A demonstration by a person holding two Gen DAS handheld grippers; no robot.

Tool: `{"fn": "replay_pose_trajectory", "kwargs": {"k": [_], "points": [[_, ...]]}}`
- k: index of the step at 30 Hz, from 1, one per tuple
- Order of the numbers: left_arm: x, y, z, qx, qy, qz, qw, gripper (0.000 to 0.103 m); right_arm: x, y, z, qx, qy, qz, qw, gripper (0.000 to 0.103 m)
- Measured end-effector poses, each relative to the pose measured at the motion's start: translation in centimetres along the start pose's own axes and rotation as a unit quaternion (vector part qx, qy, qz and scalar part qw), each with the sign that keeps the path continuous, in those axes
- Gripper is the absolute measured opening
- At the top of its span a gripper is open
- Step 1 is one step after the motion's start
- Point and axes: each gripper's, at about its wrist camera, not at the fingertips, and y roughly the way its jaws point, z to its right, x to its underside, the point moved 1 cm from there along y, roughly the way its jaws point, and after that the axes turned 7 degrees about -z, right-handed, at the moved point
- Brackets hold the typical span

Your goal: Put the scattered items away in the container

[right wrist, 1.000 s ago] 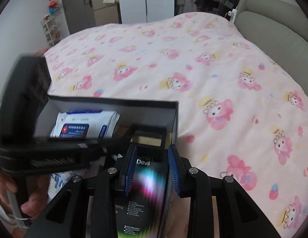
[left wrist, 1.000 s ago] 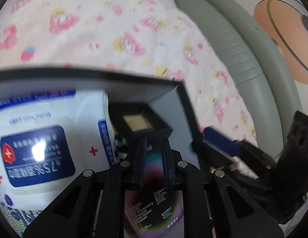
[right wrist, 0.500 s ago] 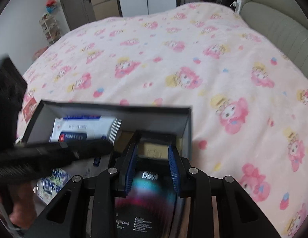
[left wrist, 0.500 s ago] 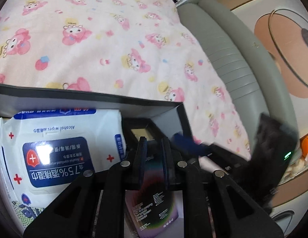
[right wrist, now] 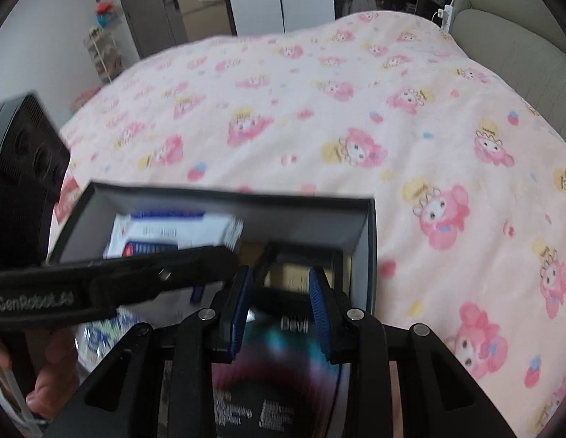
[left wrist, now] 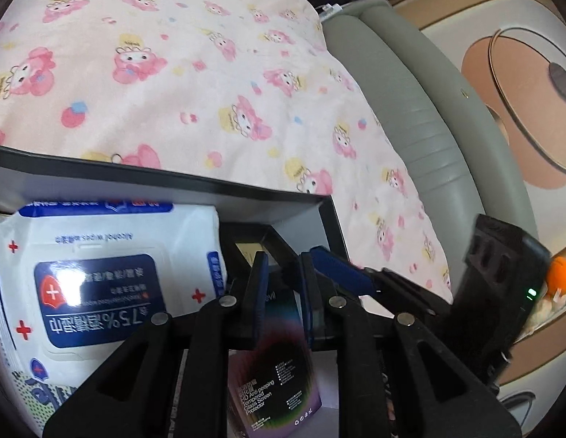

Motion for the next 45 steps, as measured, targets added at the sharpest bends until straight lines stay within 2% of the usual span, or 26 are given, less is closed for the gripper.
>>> {"fn": "replay_pose_trajectory", "kwargs": {"k": [4,6,10,15,18,20,23,25,27,29,33,36,42,45], "points": [[0.1,0.0,-0.1,0.001,-0.003,0.004,1.0000,0.014,0.6,1.2,-0.6,0.003,-0.023,-0.040,0.999,0.029],[0.2,0.4,0.1,0.002,0.002,-0.005,1.0000,0.014,1.1,0.8,-1.0,-0.015,-0.023,-0.049,0.998,0.030],[0.5,0.6,0.6,-0.005,0.018,-0.011,0.9998,0.014,2.0,0.0,-0.6,-0.012,-0.009,-0.050,0.999,0.030],[0.7,1.2,0.5,-0.014,0.019,-0.021,0.9995,0.014,2.6,-2.5,0.9,-0.018,0.022,-0.023,0.999,0.029],[0.6,1.4,0.7,-0.019,0.022,-0.020,0.9994,0.014,2.2,-3.7,0.9,0.003,0.022,0.008,1.000,0.029],[0.6,0.8,0.8,-0.027,0.024,-0.003,0.9993,0.014,1.4,-4.0,0.8,0.002,0.018,0.026,1.000,0.029],[0.4,-0.9,0.7,-0.029,0.020,0.028,0.9990,0.014,-0.4,-3.4,0.0,0.022,-0.008,0.038,0.999,0.029],[0.1,-1.6,0.5,-0.029,0.020,0.040,0.9986,0.014,-1.0,-2.4,-0.7,0.035,-0.033,0.028,0.998,0.029],[-0.1,-1.7,0.2,-0.026,0.018,0.041,0.9986,0.014,-0.8,-1.1,-1.0,0.021,-0.034,0.008,0.999,0.029],[-0.2,-1.4,-0.1,-0.021,0.015,0.035,0.9991,0.014,-0.4,0.2,-1.2,0.016,-0.040,-0.010,0.999,0.029],[0.0,-0.6,0.2,-0.028,0.024,0.019,0.9991,0.014,0.3,1.7,-0.9,0.034,-0.036,-0.043,0.998,0.027],[0.3,-0.3,0.6,-0.032,0.030,0.013,0.9990,0.014,0.9,1.3,-0.9,0.008,-0.022,-0.057,0.998,0.026],[0.6,0.5,1.0,-0.014,0.034,-0.002,0.9993,0.014,2.7,-0.6,-0.3,-0.016,-0.008,-0.058,0.998,0.026],[0.2,1.2,1.6,-0.018,0.044,-0.004,0.9989,0.014,2.5,-2.1,0.5,-0.002,0.012,-0.032,0.999,0.026]]}}
